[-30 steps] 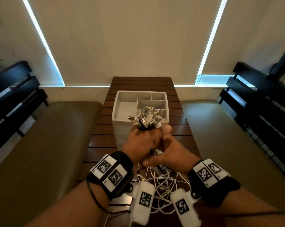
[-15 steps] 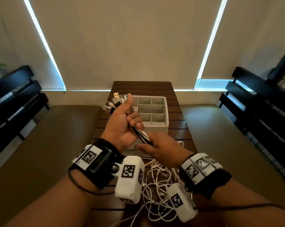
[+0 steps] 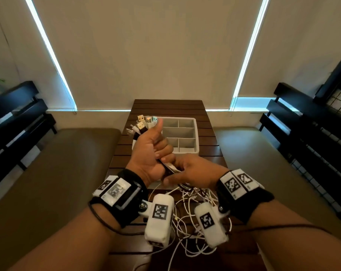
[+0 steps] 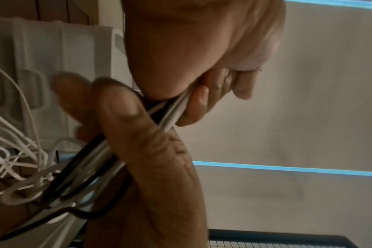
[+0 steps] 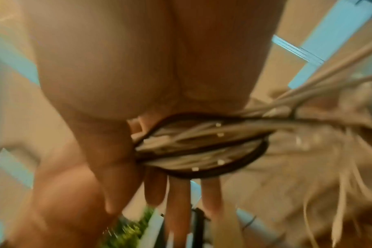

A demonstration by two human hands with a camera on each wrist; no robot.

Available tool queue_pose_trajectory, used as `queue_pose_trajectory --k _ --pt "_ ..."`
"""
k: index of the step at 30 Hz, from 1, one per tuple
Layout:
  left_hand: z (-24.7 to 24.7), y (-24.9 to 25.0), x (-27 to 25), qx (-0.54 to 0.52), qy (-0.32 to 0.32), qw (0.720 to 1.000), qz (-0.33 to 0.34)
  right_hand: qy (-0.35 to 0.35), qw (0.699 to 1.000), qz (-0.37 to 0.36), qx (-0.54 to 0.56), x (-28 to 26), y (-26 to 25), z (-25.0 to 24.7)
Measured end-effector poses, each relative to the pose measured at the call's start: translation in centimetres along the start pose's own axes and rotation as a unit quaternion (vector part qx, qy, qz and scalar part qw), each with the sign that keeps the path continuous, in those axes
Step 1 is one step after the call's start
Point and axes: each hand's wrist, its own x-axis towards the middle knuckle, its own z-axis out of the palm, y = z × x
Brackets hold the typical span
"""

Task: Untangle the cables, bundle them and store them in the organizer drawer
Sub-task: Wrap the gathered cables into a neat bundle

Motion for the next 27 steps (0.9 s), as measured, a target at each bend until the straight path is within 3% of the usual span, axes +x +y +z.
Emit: queue_pose_trajectory --k 3,5,8,10,12,14,16,19,22,24,27 --pt "-0.1 0.3 0.1 0.010 -0.031 0.999 0.017 -0.072 0.981 0.007 0.180 -0.7 0.1 0.7" --pt "0.1 0.6 0.1 0.022 0.004 0.999 0.035 -0.027 0.975 -0.002 0.220 -0.6 -0.1 1.4" --pt "0.8 0.4 -0.2 0.037 0.120 0.991 0.041 0.079 0.996 -0.045 0.024 0.6 0.1 2.1" --pt "1.1 0.1 -0.3 0.043 0.180 0.982 0.040 0.098 0.989 -0.062 -0.092 1.2 0.6 2.8" --pt "0.9 0.2 -0.2 0.058 0.192 0.979 0.041 0.109 0.981 -0.081 -0.139 1.3 0.9 3.1" --pt "0.5 0.4 -0.1 0.062 0.161 0.985 0.028 0.113 0.974 -0.092 -0.171 1.2 0.7 3.0" --pt "-0.3 0.7 -0.1 0.057 0.102 0.993 0.009 0.088 0.977 -0.050 -0.190 1.0 0.6 2.6" --pt "-1.6 1.2 0.0 0.040 -0.017 0.999 -0.020 0.039 0.990 0.034 -0.133 0.4 0.8 1.8" --pt "-2.5 1.7 -0.3 0.039 -0.124 0.990 -0.058 -0.012 0.993 0.060 -0.102 -0.1 1.2 1.0" --pt "-2.5 1.8 -0.5 0.061 -0.145 0.984 -0.083 -0.024 0.990 0.064 -0.126 -0.2 1.4 0.5" --pt "-2.3 2.2 -0.8 0.103 -0.122 0.981 -0.112 -0.020 0.975 0.061 -0.214 -0.3 1.5 -0.5"
